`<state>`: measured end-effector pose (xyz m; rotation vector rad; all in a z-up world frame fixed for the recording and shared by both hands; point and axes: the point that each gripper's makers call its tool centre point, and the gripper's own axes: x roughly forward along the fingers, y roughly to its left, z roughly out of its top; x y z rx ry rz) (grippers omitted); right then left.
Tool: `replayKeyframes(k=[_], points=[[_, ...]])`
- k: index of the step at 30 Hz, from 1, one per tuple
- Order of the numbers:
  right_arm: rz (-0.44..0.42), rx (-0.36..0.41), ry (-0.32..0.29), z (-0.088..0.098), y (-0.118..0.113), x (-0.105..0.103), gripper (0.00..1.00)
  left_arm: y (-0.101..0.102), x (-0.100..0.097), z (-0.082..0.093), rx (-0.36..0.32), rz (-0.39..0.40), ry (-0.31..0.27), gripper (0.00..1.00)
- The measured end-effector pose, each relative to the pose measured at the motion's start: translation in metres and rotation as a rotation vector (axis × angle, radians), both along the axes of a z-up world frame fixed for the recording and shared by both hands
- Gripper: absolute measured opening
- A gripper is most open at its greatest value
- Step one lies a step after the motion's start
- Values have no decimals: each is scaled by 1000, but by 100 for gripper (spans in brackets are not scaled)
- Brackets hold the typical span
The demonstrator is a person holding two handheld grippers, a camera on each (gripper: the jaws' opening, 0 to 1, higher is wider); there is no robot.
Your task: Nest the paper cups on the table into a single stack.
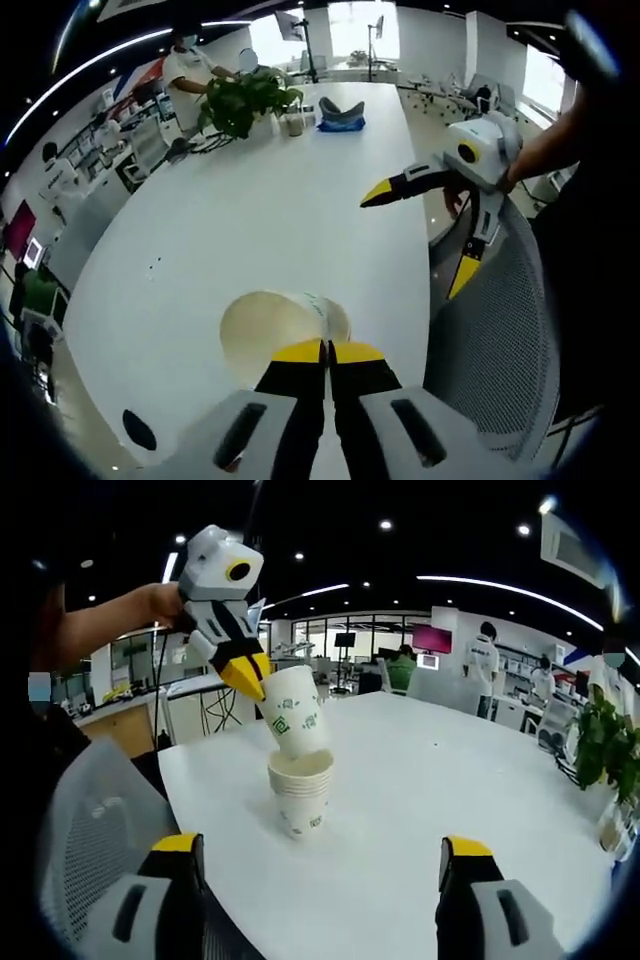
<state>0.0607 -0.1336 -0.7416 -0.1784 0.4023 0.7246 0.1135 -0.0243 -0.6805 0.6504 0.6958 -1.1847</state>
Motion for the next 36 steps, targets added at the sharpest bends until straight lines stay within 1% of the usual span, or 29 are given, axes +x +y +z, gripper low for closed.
replayKeyframes(k=[3,7,12,18,24,27,36], points=[[-8,6,2,0,-1,1,99,1,0,-4,32,-25,-3,0],[-10,5,2,0,-2,1,99,-1,-2,-3,41,-46,0,0],[-9,4,1,0,-2,1,98,-1,-3,-10,88,-74,-1,0],[-12,9,4,0,-2,1,98,-2,-5,-15,111,-95,4,0],[-21,22,6,2,-3,2,98,-2,-5,-23,155,-124,0,0],[-20,24,5,2,-3,2,98,-5,-5,-22,156,-132,5,0],[-27,30,1,3,-4,3,98,-7,-3,-32,181,-156,23,0]])
